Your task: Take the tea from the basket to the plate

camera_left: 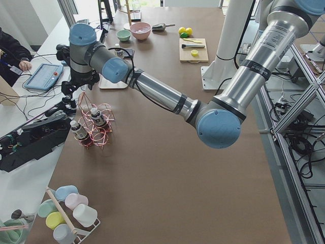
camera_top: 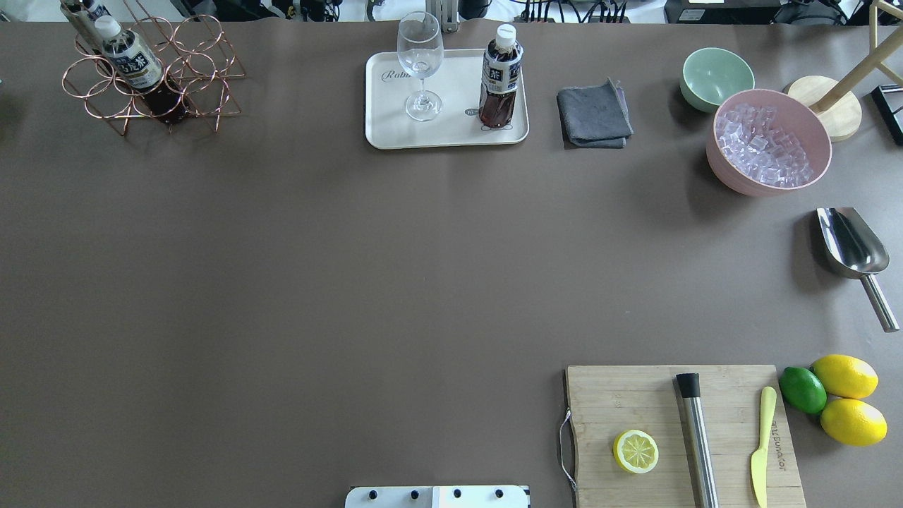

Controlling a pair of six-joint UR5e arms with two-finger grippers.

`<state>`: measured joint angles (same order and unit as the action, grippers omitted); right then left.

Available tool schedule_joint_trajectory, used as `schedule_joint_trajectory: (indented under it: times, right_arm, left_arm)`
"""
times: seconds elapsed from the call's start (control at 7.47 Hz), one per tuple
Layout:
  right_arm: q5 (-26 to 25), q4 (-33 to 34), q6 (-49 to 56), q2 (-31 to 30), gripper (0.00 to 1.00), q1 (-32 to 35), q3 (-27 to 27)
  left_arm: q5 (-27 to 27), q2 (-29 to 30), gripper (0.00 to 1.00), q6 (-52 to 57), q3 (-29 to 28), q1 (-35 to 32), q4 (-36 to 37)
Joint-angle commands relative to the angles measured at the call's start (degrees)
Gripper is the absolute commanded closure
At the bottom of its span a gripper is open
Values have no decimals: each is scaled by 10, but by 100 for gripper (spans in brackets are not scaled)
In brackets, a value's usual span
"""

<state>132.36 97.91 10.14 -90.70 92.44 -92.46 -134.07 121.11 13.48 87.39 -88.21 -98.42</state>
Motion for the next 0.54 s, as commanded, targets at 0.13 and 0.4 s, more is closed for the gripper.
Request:
schedule_joint_trajectory:
  times: [0.13, 0.4]
  right_arm:
    - [-1, 0, 0, -1, 1, 0, -1]
    - [-1, 0, 0, -1, 1, 0, 0]
  left_arm:
    - [-55, -77, 2, -233, -6, -29, 39]
    - [-55, -116, 2, -262, -6, -24, 34]
